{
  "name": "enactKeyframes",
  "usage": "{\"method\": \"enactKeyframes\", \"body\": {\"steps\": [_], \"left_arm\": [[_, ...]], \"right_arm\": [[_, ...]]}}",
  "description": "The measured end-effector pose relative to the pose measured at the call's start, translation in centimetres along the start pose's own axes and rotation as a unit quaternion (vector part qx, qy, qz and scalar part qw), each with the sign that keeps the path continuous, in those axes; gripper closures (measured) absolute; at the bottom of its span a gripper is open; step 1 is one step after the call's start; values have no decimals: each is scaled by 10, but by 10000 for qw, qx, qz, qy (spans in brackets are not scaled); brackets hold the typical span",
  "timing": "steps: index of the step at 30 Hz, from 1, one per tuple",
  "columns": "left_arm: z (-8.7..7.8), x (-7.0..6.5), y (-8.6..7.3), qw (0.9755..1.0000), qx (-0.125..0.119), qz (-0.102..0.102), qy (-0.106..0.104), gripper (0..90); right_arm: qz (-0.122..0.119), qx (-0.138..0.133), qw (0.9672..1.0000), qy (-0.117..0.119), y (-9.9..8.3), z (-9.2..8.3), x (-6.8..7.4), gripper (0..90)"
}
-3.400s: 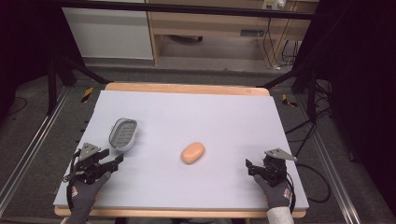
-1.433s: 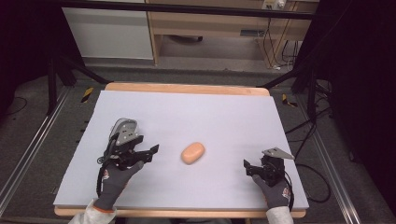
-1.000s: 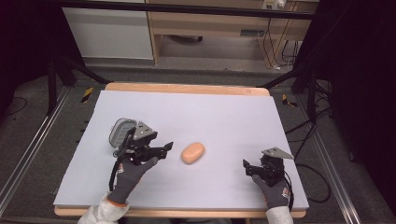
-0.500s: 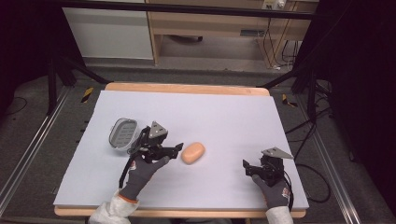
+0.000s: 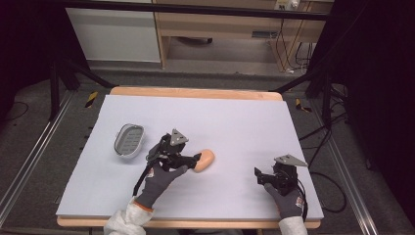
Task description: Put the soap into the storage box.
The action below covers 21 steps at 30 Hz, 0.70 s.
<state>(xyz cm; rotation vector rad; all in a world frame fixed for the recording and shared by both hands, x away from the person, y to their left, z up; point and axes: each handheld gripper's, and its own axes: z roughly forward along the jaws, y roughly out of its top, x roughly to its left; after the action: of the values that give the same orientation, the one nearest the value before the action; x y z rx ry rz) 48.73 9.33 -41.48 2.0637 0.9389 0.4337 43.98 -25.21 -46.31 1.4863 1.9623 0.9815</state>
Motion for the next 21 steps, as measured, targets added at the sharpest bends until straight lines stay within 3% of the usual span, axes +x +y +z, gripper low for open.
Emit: {"method": "enactKeyframes", "body": {"steps": [13, 21], "left_arm": [[18, -10, 1, 9996, 234, 110, -68, 239], [35, -15, 0, 9984, 508, 236, -57, 242]], "right_arm": [[15, 7, 10000, 24, 0, 0, -1, 128], [-1, -6, 10000, 58, 0, 0, -1, 128]]}}
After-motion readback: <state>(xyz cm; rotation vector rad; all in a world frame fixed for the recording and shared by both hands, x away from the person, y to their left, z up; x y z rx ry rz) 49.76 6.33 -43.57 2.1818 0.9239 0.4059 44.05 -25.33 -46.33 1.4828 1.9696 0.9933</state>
